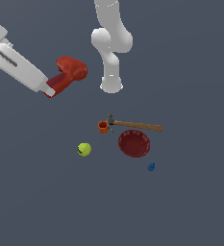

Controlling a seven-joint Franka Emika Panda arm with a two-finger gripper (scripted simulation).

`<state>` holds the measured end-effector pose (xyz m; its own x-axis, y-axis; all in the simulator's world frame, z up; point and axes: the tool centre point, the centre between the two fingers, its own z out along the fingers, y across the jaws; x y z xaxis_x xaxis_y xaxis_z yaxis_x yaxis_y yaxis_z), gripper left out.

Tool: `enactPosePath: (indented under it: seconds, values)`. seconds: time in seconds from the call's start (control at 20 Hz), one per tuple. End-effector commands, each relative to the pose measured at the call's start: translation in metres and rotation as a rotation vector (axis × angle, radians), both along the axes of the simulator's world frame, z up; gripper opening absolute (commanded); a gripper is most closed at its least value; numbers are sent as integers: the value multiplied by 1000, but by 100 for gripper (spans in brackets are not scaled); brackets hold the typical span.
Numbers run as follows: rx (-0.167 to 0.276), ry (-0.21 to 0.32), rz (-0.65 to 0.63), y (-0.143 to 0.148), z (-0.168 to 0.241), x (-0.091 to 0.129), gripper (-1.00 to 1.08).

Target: Pick up a designated object from a clutter of objects.

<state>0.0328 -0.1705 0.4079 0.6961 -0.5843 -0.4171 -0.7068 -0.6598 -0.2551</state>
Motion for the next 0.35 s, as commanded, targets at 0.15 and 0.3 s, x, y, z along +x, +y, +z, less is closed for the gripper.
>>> enactPosePath:
  seconds: [0.15, 0.3]
  values:
    - [1, -2, -1, 4, 17, 2, -100]
    - [1, -2, -1, 4, 18, 2, -100]
